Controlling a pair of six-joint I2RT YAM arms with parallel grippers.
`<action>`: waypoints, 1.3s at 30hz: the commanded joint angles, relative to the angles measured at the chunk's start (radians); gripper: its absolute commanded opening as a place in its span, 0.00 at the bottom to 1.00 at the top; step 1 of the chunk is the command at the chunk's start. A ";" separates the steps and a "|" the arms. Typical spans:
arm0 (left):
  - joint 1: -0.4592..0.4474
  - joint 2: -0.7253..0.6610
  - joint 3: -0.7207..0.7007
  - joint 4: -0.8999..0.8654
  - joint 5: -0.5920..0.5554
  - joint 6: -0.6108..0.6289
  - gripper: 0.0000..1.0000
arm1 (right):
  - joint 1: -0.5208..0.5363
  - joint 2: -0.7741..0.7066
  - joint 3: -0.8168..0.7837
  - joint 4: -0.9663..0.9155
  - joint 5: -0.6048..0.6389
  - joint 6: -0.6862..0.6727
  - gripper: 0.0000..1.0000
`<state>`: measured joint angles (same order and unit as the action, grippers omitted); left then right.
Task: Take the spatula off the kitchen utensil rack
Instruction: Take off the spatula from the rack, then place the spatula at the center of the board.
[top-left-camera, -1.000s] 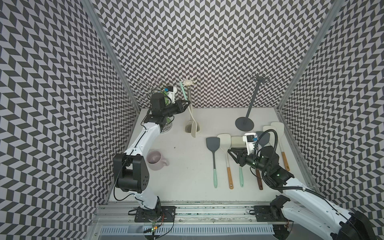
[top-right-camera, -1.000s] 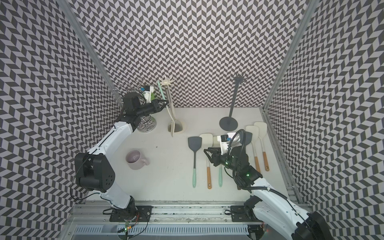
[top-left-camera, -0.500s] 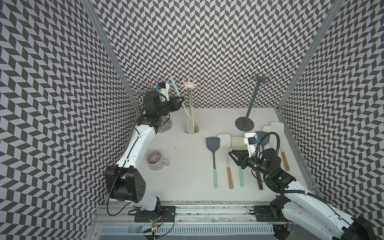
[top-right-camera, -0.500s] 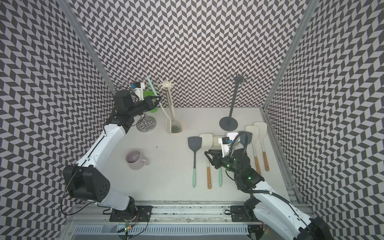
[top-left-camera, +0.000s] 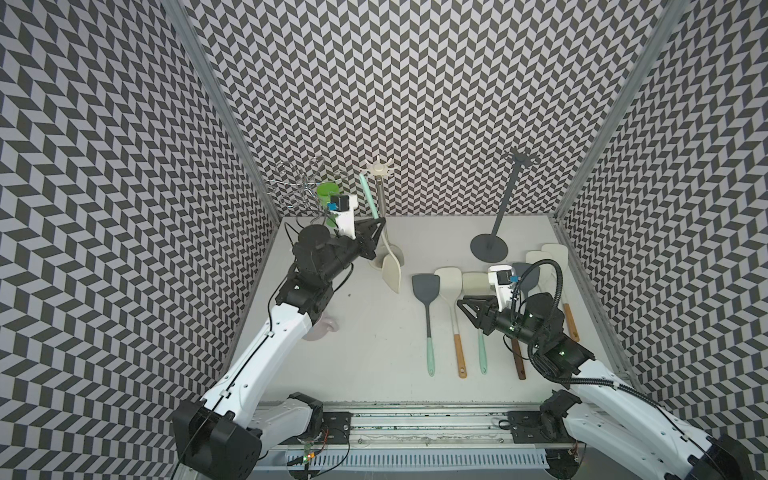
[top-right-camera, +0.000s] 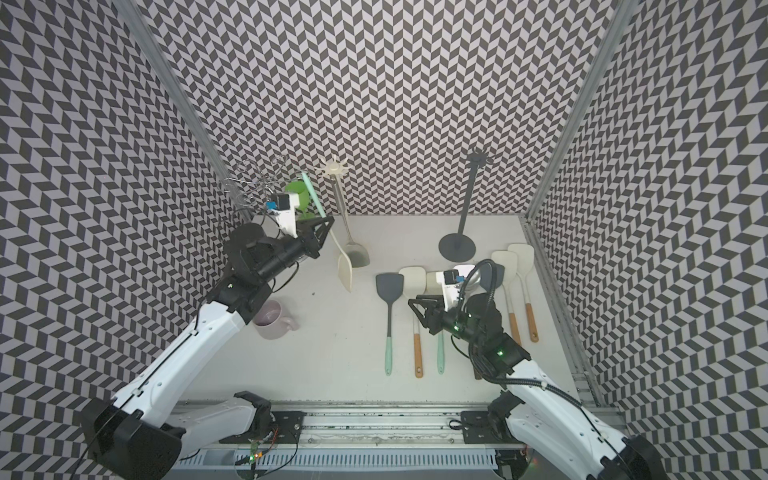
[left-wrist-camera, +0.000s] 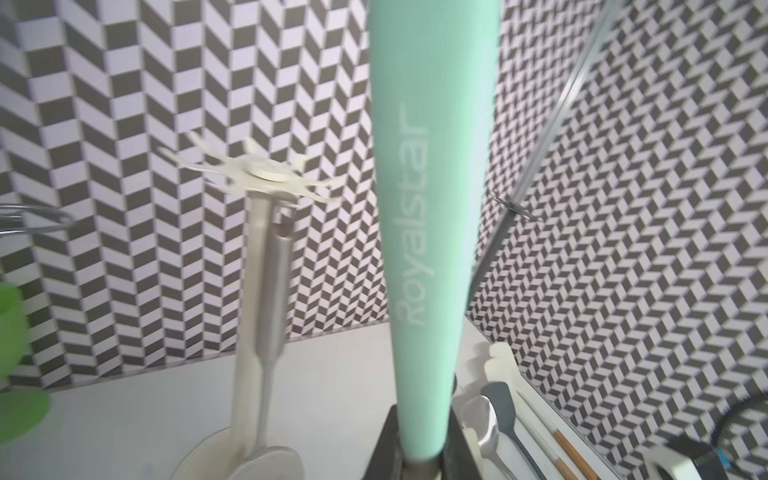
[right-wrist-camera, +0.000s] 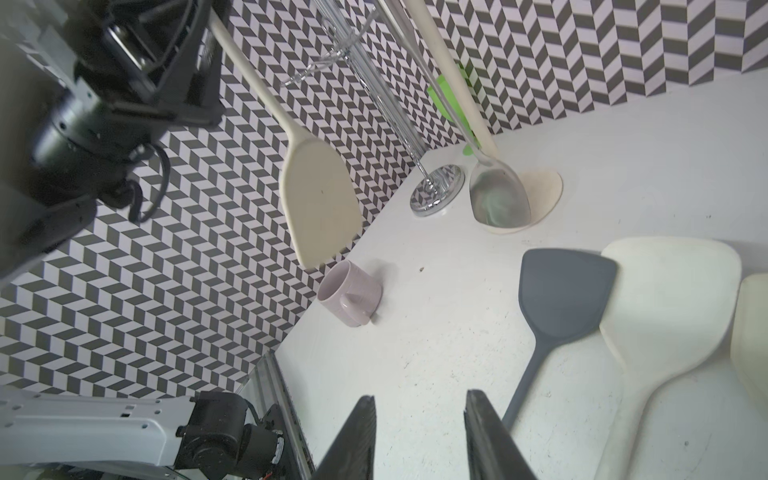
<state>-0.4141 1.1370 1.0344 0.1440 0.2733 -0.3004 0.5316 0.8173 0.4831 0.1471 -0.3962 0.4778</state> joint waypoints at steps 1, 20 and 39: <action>-0.062 0.001 -0.094 0.185 -0.121 0.130 0.00 | -0.005 -0.010 0.088 0.003 0.014 -0.044 0.37; -0.519 0.284 -0.158 0.296 -0.558 0.654 0.00 | -0.003 0.039 0.332 -0.005 -0.041 -0.120 0.38; -0.565 0.293 -0.171 0.327 -0.591 0.675 0.00 | -0.001 0.178 0.391 -0.065 0.038 -0.053 0.34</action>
<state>-0.9684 1.4460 0.8474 0.4076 -0.3195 0.3653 0.5320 0.9920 0.8433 0.0795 -0.3889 0.4160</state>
